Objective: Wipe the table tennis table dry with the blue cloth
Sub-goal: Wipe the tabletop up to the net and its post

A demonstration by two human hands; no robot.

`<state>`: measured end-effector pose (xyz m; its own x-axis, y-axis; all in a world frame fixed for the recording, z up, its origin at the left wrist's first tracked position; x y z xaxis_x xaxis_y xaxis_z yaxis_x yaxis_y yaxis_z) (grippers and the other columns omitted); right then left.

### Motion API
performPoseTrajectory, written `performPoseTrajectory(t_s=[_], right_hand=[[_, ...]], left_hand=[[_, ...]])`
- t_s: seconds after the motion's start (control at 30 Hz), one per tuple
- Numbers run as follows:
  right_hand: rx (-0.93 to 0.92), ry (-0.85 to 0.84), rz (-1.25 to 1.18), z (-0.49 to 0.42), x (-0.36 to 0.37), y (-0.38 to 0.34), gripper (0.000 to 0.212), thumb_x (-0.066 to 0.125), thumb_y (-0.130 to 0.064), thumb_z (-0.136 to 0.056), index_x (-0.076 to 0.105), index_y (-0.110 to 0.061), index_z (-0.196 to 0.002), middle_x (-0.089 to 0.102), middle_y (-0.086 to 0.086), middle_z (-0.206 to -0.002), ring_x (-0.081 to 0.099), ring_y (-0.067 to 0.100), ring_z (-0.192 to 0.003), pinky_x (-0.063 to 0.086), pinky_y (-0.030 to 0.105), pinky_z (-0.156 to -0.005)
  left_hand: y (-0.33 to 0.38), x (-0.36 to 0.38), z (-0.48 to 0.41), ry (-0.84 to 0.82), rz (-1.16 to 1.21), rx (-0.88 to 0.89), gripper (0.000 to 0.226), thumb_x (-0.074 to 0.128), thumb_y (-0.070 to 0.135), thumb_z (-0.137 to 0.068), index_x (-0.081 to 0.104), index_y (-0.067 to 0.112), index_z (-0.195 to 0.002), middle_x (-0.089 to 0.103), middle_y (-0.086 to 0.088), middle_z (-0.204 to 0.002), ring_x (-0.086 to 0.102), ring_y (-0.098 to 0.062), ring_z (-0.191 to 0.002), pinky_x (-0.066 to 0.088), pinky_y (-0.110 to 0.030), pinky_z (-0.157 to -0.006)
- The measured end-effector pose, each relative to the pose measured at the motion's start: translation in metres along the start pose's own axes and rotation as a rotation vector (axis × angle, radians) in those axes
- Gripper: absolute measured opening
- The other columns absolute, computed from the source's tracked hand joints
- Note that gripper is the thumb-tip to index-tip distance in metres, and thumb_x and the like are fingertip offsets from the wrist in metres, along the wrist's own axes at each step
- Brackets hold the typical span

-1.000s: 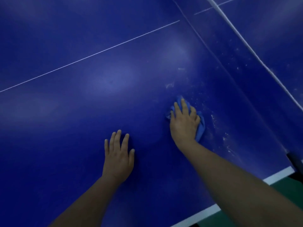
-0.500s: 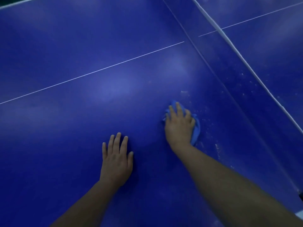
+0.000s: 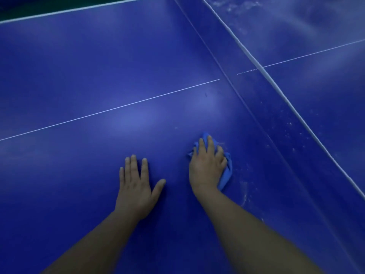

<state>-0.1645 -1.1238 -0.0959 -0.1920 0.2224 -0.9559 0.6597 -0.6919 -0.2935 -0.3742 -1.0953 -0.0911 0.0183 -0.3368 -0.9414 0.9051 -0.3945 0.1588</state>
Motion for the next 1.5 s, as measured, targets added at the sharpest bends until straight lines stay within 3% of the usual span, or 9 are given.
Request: performPoseTrajectory(t_s=[0.2, 0.33, 0.47, 0.6, 0.87, 1.07, 1.17, 1.37, 1.5], right_hand=[[-0.344, -0.060, -0.065, 0.041, 0.015, -0.057, 0.049, 0.037, -0.047, -0.096, 0.064, -0.028, -0.132, 0.053, -0.007, -0.146, 0.050, 0.026, -0.122, 0.052, 0.047, -0.089], [-0.343, -0.049, -0.006, -0.030, 0.025, -0.096, 0.045, 0.035, -0.045, -0.099, 0.063, -0.030, -0.131, 0.053, -0.006, -0.147, 0.053, 0.028, -0.122, 0.047, 0.047, -0.092], [-0.194, -0.093, 0.015, -0.092, 0.011, -0.050, 0.037, 0.041, -0.037, -0.106, 0.053, -0.024, -0.139, 0.040, -0.004, -0.156, 0.045, 0.032, -0.127, 0.036, 0.047, -0.098], [-0.461, 0.125, -0.065, -0.115, -0.029, 0.004, 0.033, 0.047, -0.034, -0.099, 0.070, -0.019, -0.117, 0.066, -0.001, -0.127, 0.062, 0.034, -0.094, 0.050, 0.042, -0.074], [-0.300, -0.061, 0.033, -0.251, -0.044, 0.072, 0.067, 0.030, -0.059, -0.089, 0.055, -0.029, -0.143, 0.043, -0.005, -0.156, 0.040, 0.035, -0.135, 0.031, 0.048, -0.112], [-0.854, -0.161, -0.025, -0.162, -0.017, 0.018, 0.047, 0.043, -0.048, -0.094, 0.071, -0.026, -0.125, 0.062, -0.001, -0.139, 0.060, 0.033, -0.112, 0.046, 0.045, -0.095], [-1.025, -0.281, -0.173, -0.084, -0.026, 0.040, 0.035, 0.049, -0.041, -0.100, 0.072, -0.024, -0.120, 0.063, -0.007, -0.136, 0.055, 0.022, -0.112, 0.038, 0.037, -0.095], [-0.565, -0.074, -0.222, -0.178, -0.037, 0.061, 0.051, 0.039, -0.042, -0.098, 0.068, -0.011, -0.127, 0.067, 0.011, -0.128, 0.060, 0.040, -0.112, 0.042, 0.041, -0.100], [-0.661, -0.055, 0.021, -0.231, -0.020, 0.019, 0.060, 0.031, -0.053, -0.095, 0.066, -0.020, -0.132, 0.058, 0.001, -0.144, 0.054, 0.037, -0.122, 0.040, 0.046, -0.104]], left_hand=[[0.003, -0.001, -0.021, -0.171, -0.003, -0.006, 0.108, -0.032, 0.088, -0.060, -0.035, 0.020, -0.144, -0.043, -0.012, -0.153, -0.046, -0.027, -0.139, -0.022, -0.051, -0.117], [0.004, -0.011, -0.027, -0.308, 0.038, -0.039, 0.111, -0.034, 0.092, -0.045, -0.049, 0.023, -0.131, -0.060, -0.003, -0.136, -0.055, -0.024, -0.130, -0.027, -0.048, -0.113], [0.006, -0.021, -0.025, -0.409, 0.022, -0.057, 0.111, -0.025, 0.096, -0.048, -0.051, 0.023, -0.127, -0.062, -0.002, -0.130, -0.052, -0.027, -0.133, -0.025, -0.050, -0.116], [0.012, -0.027, -0.029, -0.486, -0.001, -0.070, 0.111, -0.028, 0.096, -0.042, -0.055, 0.024, -0.123, -0.065, -0.004, -0.128, -0.053, -0.030, -0.131, -0.022, -0.053, -0.117], [0.011, -0.024, -0.028, -0.470, -0.005, -0.062, 0.108, -0.001, 0.095, -0.062, -0.053, 0.028, -0.128, -0.063, -0.007, -0.135, -0.059, -0.027, -0.125, -0.027, -0.051, -0.114], [0.011, -0.026, -0.026, -0.476, -0.024, -0.068, 0.107, -0.011, 0.098, -0.057, -0.057, 0.028, -0.124, -0.064, -0.007, -0.134, -0.057, -0.027, -0.127, -0.027, -0.052, -0.114], [0.013, -0.026, -0.026, -0.481, -0.027, -0.074, 0.108, -0.012, 0.097, -0.057, -0.058, 0.024, -0.122, -0.063, -0.008, -0.135, -0.056, -0.030, -0.128, -0.025, -0.053, -0.115], [0.011, -0.025, -0.026, -0.456, 0.000, -0.065, 0.104, -0.006, 0.097, -0.062, -0.057, 0.030, -0.123, -0.064, -0.006, -0.134, -0.059, -0.026, -0.126, -0.030, -0.052, -0.112], [0.011, -0.023, -0.027, -0.436, -0.013, -0.069, 0.103, 0.003, 0.094, -0.069, -0.054, 0.030, -0.125, -0.060, -0.007, -0.139, -0.057, -0.026, -0.128, -0.029, -0.051, -0.113]])
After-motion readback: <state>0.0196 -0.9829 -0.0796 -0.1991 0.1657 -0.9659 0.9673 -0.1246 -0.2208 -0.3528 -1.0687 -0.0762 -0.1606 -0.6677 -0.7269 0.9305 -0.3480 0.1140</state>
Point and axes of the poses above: each hand's wrist, its own z-axis away from the middle knuckle, its own x-axis out of the palm, y = z × x, the point moved 3 cm from there along -z, towards the middle knuckle
